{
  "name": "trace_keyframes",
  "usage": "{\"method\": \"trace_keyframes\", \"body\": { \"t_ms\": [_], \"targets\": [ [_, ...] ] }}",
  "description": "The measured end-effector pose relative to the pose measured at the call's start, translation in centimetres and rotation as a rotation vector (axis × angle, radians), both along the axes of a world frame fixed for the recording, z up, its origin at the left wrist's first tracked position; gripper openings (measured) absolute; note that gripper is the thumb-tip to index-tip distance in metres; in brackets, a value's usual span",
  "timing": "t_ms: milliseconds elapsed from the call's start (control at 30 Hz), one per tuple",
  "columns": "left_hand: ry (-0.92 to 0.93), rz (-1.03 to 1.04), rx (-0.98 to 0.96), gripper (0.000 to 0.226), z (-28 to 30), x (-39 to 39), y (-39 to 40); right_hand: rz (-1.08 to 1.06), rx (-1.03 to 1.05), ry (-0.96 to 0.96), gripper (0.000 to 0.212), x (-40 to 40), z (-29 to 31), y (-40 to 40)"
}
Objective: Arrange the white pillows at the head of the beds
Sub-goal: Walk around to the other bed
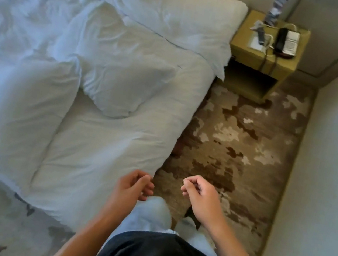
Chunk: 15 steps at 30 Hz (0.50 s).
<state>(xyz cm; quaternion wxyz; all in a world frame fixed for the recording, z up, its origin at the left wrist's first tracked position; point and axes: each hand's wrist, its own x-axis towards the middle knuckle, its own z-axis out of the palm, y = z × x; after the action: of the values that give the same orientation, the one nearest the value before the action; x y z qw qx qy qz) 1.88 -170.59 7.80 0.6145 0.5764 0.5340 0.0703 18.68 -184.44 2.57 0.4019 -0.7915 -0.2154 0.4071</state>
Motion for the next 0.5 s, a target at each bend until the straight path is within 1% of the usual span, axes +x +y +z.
{"method": "trace_keyframes", "body": {
  "t_ms": [133, 267, 367, 500],
  "targets": [
    [0.028, 0.212, -0.011, 0.022, -0.1, 1.7, 0.9, 0.207, 0.032, -0.010, 0.013, 6.7, 0.8, 7.2],
    [0.026, 0.387, -0.042, 0.020, -1.4, 4.5, 3.5, 0.355, 0.036, -0.020, 0.013, 11.8, 0.3, 13.7],
    [0.012, 0.444, -0.064, 0.019, -2.8, 8.0, 7.3, 0.422, 0.009, -0.035, 0.013, 14.9, -0.5, 17.7],
    [-0.025, 0.436, -0.104, 0.018, -3.4, 14.1, 14.5, 0.427, -0.080, -0.057, 0.015, 19.0, -0.9, 22.0]
  ]
}}
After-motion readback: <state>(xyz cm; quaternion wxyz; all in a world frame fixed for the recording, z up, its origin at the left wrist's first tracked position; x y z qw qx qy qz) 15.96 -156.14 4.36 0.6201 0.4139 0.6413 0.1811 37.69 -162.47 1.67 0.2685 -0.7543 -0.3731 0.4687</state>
